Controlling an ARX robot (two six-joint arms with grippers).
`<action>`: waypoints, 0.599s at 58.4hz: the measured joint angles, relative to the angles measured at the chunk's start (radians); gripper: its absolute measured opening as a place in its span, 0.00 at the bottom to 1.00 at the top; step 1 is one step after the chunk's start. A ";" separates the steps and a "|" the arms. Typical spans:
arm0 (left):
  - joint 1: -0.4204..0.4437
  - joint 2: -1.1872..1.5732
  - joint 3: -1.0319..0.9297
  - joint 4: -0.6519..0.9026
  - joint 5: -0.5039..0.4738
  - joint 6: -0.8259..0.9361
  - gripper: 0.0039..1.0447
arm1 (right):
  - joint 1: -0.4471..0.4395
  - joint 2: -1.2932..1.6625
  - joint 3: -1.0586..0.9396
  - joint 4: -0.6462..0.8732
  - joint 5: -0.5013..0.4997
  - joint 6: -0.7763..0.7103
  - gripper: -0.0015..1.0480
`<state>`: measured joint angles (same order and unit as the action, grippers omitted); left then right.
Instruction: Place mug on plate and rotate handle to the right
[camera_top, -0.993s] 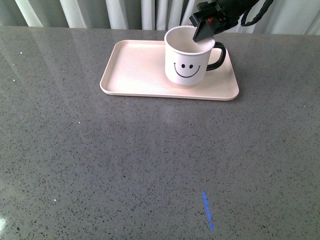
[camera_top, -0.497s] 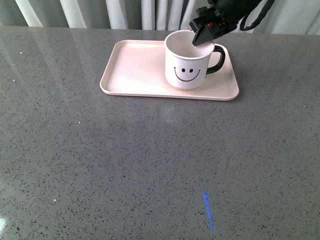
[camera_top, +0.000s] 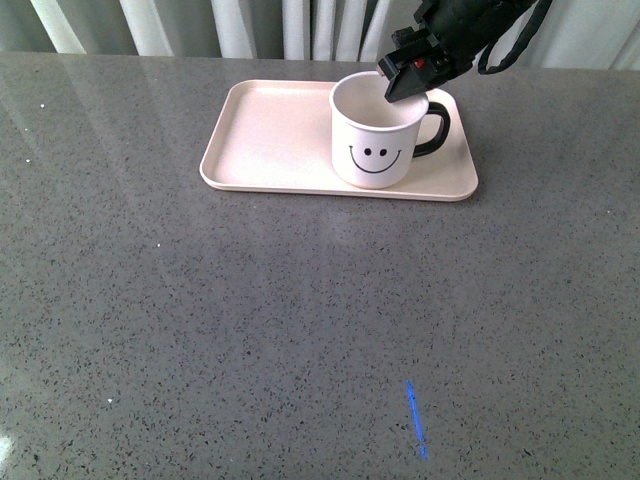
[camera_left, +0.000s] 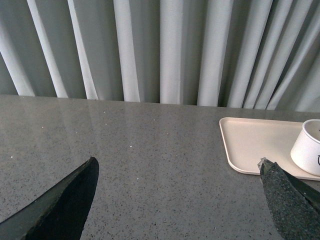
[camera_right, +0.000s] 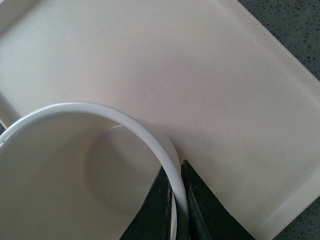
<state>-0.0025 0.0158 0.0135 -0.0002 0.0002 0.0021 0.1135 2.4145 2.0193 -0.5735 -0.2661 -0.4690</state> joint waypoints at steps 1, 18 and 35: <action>0.000 0.000 0.000 0.000 0.000 0.000 0.91 | 0.000 0.001 0.000 0.001 0.000 0.000 0.02; 0.000 0.000 0.000 0.000 0.000 0.000 0.91 | 0.000 0.002 -0.003 0.006 0.000 -0.003 0.02; 0.000 0.000 0.000 0.000 0.000 0.000 0.91 | 0.000 0.003 -0.004 0.007 0.000 -0.019 0.15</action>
<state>-0.0025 0.0158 0.0135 -0.0002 0.0002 0.0021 0.1139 2.4176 2.0151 -0.5663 -0.2661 -0.4881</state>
